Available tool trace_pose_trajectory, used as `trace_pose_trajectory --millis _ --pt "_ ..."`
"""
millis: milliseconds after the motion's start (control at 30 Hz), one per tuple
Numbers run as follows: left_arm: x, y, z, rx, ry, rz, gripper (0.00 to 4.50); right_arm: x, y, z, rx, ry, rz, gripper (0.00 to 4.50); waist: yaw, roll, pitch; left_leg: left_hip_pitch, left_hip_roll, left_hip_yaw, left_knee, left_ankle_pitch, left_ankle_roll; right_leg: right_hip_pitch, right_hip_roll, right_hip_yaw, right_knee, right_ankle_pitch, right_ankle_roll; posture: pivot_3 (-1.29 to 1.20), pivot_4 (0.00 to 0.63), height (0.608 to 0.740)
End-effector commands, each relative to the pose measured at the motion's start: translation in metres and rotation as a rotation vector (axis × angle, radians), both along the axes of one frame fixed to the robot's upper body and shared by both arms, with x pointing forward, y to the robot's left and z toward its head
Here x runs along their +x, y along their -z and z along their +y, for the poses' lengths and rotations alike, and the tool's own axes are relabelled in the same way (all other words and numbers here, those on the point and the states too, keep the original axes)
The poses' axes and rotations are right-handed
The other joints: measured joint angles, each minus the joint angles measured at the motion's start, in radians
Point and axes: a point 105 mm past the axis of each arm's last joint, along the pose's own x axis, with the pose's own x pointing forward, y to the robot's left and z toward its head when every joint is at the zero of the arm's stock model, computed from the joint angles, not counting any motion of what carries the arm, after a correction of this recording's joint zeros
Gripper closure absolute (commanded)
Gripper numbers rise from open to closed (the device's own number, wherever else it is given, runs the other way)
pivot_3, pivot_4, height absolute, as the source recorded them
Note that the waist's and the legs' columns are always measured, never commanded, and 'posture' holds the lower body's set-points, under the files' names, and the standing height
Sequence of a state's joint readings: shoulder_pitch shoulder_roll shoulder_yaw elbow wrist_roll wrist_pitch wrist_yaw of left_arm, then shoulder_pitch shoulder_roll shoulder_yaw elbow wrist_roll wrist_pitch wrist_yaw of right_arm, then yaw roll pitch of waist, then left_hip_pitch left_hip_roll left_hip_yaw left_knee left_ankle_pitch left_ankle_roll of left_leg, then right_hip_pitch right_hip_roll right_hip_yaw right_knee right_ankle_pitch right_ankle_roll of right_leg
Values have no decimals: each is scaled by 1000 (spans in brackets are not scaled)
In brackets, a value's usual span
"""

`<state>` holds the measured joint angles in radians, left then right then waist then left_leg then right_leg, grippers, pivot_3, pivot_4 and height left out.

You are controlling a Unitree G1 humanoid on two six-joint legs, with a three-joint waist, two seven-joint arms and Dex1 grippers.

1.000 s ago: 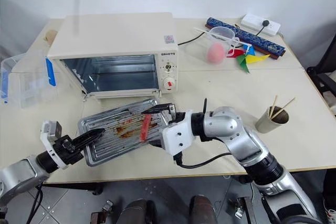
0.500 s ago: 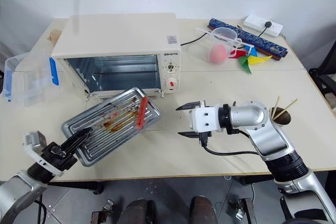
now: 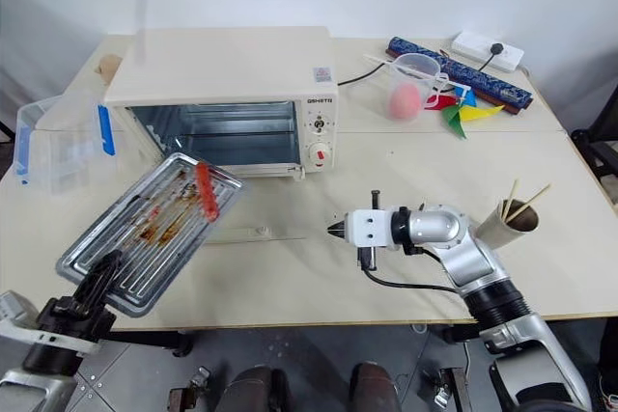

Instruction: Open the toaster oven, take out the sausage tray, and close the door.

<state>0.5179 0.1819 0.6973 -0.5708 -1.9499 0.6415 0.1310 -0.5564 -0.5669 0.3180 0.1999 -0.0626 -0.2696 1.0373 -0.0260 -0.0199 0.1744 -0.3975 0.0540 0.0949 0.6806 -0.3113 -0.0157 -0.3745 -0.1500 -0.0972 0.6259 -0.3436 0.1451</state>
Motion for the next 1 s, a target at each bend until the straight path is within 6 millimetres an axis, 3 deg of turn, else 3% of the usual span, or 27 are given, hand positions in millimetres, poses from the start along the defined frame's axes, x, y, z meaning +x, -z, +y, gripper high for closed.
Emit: trace_pose_trajectory --millis 33,267,567,800,1000 --pt "-12 -15 7 12 -79 -52 4500 -1 2 10 11 -29 -24 4472 0 0 0 0 0 0 0 0 0 0 0 0 0 0 0 0 150 740" --pt "-35 -15 38 19 -268 -56 4500 3 11 32 31 -61 -31 4472 -2 0 0 0 0 0 0 0 0 0 0 0 0 -1 -1 0 150 740" --pt "-42 -9 71 -16 -426 -51 4500 3 11 47 54 -102 -39 4472 -2 0 0 0 0 0 0 0 1 0 0 0 0 -1 -2 0 150 740" --pt "-51 -5 86 -45 -515 -55 4500 -1 -15 62 142 -150 -42 4472 -3 0 0 0 1 0 0 -1 1 0 1 0 0 -1 -2 0 150 740" --pt "-68 15 100 -74 -556 -19 4500 3 -47 61 171 -159 -78 4472 -3 1 0 0 1 -1 0 -1 1 0 1 0 0 -1 -2 0 150 740"
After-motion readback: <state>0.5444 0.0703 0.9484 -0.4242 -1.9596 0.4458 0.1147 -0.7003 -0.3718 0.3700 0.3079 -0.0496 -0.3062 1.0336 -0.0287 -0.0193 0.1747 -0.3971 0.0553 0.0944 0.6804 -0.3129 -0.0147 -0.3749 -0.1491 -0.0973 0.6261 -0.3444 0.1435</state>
